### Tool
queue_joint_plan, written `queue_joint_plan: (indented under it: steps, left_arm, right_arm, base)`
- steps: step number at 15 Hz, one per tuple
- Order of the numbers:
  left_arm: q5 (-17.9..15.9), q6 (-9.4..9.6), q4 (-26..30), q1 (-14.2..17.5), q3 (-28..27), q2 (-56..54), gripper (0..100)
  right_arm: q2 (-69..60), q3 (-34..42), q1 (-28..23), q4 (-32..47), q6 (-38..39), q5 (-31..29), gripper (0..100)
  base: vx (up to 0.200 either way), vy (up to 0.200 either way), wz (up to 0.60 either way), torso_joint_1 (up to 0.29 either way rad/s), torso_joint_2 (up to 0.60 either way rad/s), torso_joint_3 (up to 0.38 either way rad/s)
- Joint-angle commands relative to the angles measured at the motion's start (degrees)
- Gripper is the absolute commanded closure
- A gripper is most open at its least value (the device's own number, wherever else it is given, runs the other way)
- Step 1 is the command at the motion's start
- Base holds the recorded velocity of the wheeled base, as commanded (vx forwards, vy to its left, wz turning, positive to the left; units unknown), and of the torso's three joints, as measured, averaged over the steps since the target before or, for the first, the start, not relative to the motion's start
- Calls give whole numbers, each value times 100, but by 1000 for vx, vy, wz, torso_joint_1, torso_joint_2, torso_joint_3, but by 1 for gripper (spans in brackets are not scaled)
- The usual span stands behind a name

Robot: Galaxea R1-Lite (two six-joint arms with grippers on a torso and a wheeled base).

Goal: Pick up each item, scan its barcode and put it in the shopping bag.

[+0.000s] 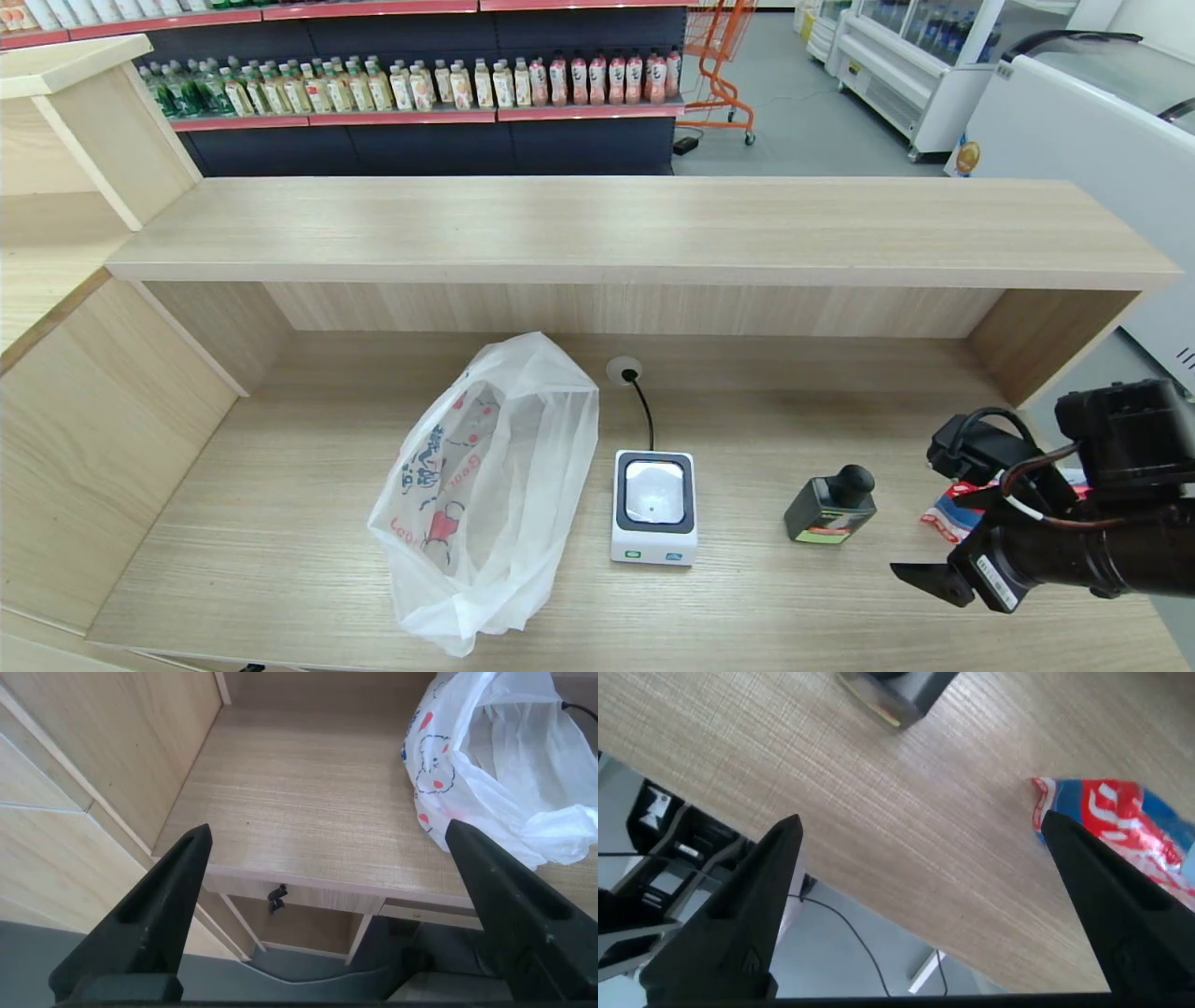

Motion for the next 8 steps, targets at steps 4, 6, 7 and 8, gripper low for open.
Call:
queue_joint_plan:
  steps: [4, 6, 7, 8]
  left_arm:
    - [1, 1, 0, -4, 0, -2, 0]
    - [1, 1, 0, 5, 0, -2, 0]
    - [1, 1, 0, 5, 0, -2, 0]
    - [1, 1, 0, 5, 0, -2, 0]
  right_arm:
    - [919, -22, 39, -801, -581, 55, 0]
    - [1173, -40, 215, -1162, -573, 151, 0]
    - [1235, -66, 241, -1250, -581, 230, 0]
    - [1402, -136, 294, -1399, -581, 336, 0]
  base:
    - [0, 0, 0, 0, 0, 0]
    - [0, 0, 0, 0, 0, 0]
    - [0, 0, 0, 0, 0, 0]
    - [0, 0, 0, 0, 0, 0]
